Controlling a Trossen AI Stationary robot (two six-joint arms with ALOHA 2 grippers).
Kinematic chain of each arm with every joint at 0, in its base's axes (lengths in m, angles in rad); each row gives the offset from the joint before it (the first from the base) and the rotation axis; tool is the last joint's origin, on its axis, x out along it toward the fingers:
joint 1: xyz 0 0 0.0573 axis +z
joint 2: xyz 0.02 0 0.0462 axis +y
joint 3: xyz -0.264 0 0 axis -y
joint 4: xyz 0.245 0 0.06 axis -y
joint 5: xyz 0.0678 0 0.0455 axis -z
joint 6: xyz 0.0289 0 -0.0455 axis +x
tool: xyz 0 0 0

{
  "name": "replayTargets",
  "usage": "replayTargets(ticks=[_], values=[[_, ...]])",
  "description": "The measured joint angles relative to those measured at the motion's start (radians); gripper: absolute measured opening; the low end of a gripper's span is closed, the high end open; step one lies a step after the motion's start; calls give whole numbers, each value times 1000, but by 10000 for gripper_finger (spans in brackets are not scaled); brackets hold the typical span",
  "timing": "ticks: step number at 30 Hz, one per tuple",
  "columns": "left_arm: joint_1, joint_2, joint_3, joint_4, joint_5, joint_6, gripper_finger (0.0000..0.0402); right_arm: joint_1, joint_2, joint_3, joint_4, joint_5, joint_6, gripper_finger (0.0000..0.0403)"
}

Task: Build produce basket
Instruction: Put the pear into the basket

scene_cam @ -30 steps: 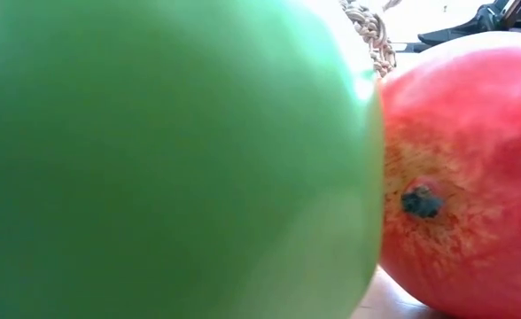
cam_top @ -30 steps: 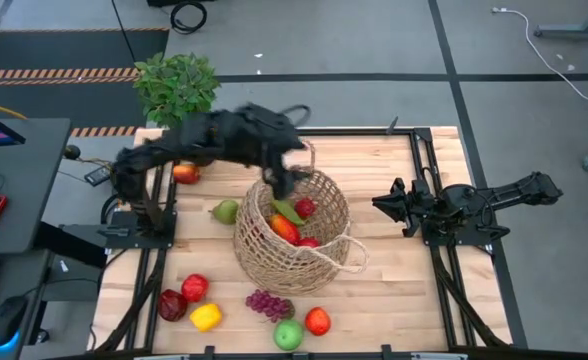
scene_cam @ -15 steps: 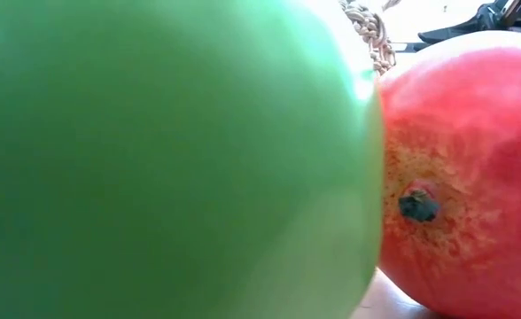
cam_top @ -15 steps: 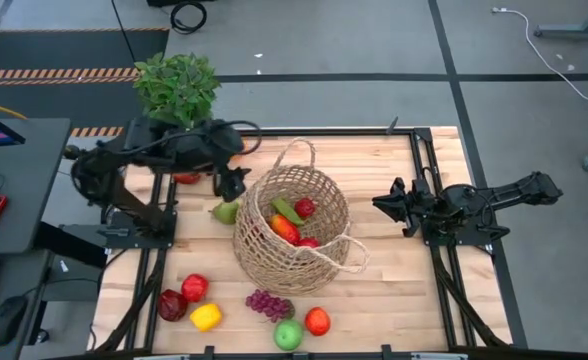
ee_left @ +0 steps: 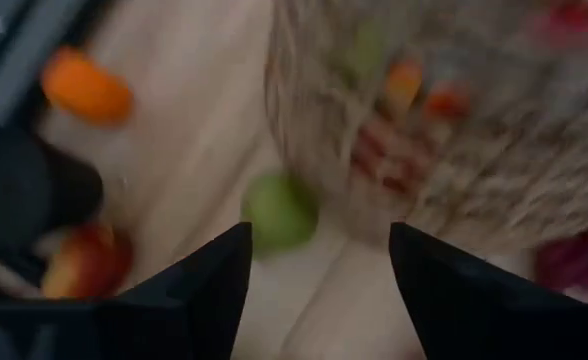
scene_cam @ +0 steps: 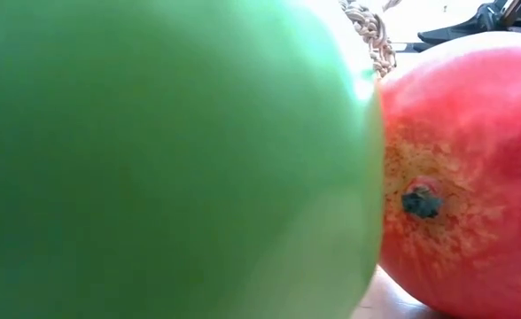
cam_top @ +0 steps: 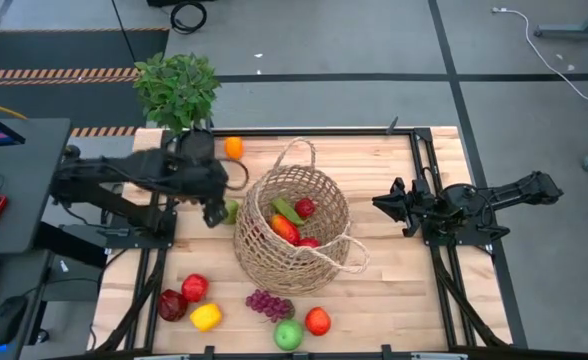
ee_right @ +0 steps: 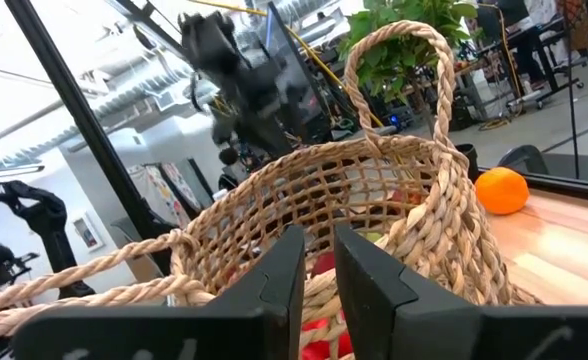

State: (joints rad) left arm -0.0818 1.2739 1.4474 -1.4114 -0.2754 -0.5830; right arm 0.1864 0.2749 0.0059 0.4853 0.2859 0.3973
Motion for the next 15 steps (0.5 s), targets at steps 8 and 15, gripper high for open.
replayTargets(ticks=[8, 15], values=[[0, -10, -310, 120, 94, -45, 230, 0, 0, 0, 0, 0, 0, 64], [2, -145, -537, 410, 108, -204, 224, 0, 0, 0, -1, 0, 0, 64]])
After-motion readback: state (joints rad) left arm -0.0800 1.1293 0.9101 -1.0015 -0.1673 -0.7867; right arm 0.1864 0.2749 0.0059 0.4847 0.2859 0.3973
